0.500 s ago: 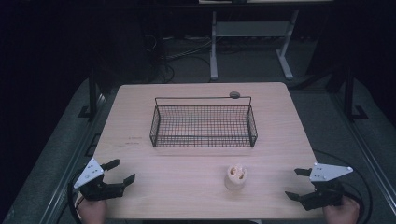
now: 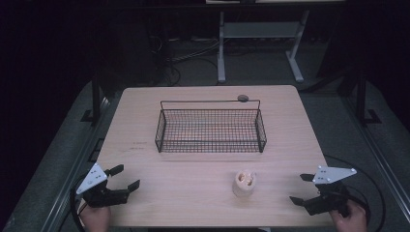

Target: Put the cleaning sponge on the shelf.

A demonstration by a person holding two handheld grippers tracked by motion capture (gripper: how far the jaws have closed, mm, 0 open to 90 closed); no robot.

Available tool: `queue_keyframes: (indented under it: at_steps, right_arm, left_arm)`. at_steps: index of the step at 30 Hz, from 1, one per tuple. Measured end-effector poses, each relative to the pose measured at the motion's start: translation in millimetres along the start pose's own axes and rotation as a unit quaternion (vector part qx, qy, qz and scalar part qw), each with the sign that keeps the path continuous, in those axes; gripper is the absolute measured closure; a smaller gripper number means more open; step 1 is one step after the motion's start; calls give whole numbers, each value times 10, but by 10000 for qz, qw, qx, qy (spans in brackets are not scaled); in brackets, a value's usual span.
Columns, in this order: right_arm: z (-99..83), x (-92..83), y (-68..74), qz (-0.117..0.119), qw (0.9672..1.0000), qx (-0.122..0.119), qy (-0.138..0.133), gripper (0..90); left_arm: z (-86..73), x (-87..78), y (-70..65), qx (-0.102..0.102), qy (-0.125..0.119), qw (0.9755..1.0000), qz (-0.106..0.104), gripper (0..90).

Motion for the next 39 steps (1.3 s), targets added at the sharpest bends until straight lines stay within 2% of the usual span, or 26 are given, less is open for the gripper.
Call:
queue_keyframes:
  at_steps: [3,5,9,12,17,20,23,28,34,39]
  right_arm:
    - [52,10,30,-55,10000,11,20,144]
    - [84,29,37,-127,9998,22,146,143]
    - [117,40,67,-70,9999,-55,148,143]
    - [133,81,70,1,9996,2,284,144]
    - [167,144,121,58,9992,-107,380,145]
    - [200,175,140,-40,9990,-56,450,145]
    - [221,209,154,-5,9989,8,462,145]
    - [257,269,201,95,9985,-159,525,145]
    - [278,289,227,174,9980,-214,563,145]
    - [295,295,244,340,9971,-296,606,145]
  left_arm:
    - [2,-14,0,1,-29,10000,23,137]
    - [3,-14,1,5,-15,10000,11,137]
    - [11,-9,-15,17,-6,10000,51,137]
    - [14,-3,-20,59,19,10000,26,137]
    - [21,-17,-31,112,-25,9999,38,137]
    - [15,-26,-15,91,-34,9999,38,137]
    - [6,-27,6,36,-18,10000,54,137]
    - [6,-31,6,11,-29,10000,58,137]
    - [1,-19,21,10,-1,10000,60,137]
    - [2,-24,16,11,-5,10000,58,137]
Point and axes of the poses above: each handheld gripper's, and its own axes: x roughly forward along the jaws, z roughly out of its top, y roughly to its left, the point moved 1 cm from there along x, roughly forward along the jaws, and after that the axes turned 2 degrees about y, right-handed, at the moved point
